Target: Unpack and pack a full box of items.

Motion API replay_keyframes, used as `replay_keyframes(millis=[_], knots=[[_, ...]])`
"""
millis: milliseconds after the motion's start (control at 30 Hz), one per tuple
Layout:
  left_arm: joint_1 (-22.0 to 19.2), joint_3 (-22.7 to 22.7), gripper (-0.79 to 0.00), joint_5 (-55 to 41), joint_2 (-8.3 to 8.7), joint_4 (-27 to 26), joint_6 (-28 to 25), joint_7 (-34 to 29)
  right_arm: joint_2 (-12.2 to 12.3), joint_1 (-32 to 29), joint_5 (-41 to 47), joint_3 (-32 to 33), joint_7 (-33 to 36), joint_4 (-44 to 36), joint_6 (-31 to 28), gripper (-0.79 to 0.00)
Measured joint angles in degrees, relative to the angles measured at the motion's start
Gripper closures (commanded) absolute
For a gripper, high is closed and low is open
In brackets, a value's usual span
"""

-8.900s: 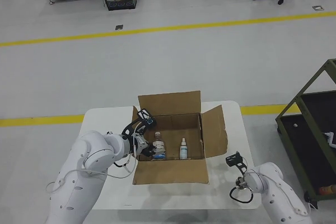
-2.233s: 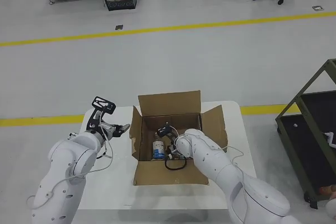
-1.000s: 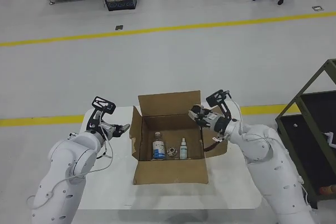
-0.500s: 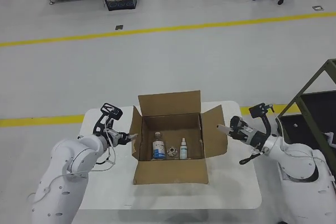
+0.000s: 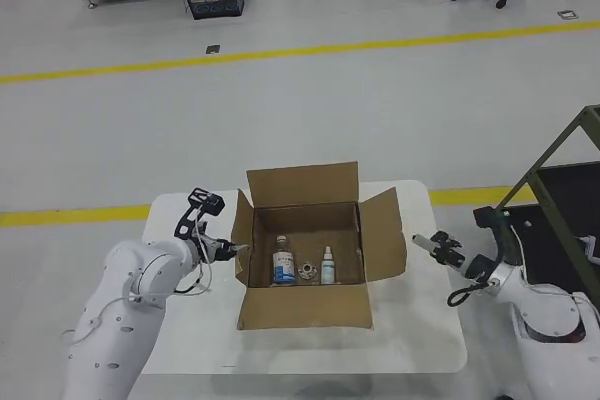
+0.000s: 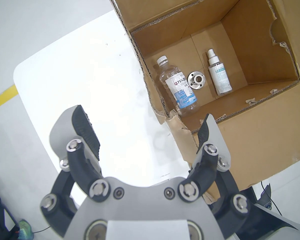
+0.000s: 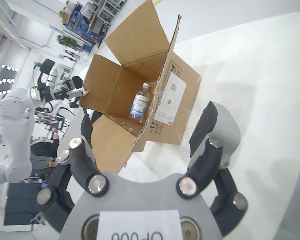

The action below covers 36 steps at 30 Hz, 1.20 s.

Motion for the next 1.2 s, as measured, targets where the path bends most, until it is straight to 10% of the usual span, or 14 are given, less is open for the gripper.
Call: replay_keyframes(millis=[400,500,567,1200], knots=[[-2.44,2.92,-0.785,1.44,-0.09,4.23,2.02,0.69,-0.50,8.59,1.57,-9.68,0.18,12.06,1.27,-0.188],[-2.66,3.32,-0.145,3.03,0.03,4.38,2.07,0.51,-0.41,9.25,2.96,-10.05,0.43,13.02,0.31,-0.046],[-2.59,3.55,0.000,3.60,0.07,4.21,2.23,0.61,-0.28,9.55,3.38,-10.02,0.80,13.44,0.21,0.000],[-3.23,2.06,0.000,-6.37,0.49,4.14,2.22,-3.82,0.84,10.18,5.87,-10.75,1.99,13.36,0.23,0.000]])
